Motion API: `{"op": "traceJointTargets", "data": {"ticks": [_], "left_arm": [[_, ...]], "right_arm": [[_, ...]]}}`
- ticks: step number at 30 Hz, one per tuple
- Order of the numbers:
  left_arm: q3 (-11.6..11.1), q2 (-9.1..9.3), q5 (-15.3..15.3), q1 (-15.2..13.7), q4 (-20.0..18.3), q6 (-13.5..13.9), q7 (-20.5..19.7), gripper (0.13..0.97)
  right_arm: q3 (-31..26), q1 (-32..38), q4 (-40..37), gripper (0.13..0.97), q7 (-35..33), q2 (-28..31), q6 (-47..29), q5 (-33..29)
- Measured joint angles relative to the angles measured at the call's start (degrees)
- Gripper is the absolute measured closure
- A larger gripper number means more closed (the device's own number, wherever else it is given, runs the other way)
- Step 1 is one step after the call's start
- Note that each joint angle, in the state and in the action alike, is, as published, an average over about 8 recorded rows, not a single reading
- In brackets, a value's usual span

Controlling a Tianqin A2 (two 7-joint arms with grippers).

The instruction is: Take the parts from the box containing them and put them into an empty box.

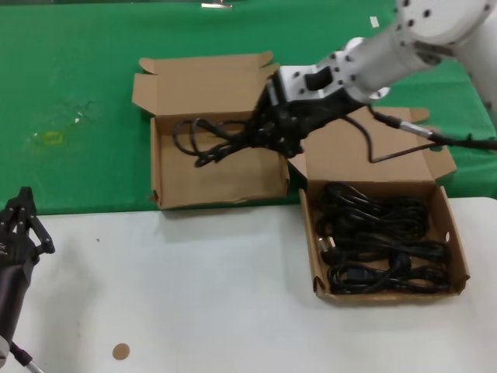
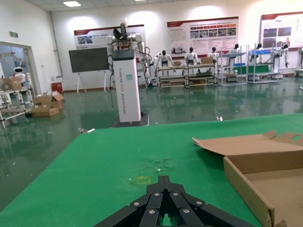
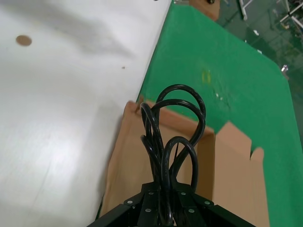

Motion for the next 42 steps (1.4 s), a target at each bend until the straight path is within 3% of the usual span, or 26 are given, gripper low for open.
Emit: {"op": "traceJointTargets", "data": {"ticks": [13,31,42], "left_arm": [[0.0,0.00,0.0,0.0,0.0,0.0,0.0,0.953],[0.0,0.00,0.0,0.0,0.0,0.0,0.0,0.953],[0.0,0.00,0.0,0.0,0.0,0.0,0.0,0.953]], "right_arm": [[-0.8,1.5,-11.4,0.909,-4.9,-7.2,5.1,0.8],[-1.9,3.8,-22.1,0.899,-11.5,-11.5,10.6,-0.3],[-1.8,4.6,-23.6,0.788,-12.5,-12.1,11.6,-0.4]]}}
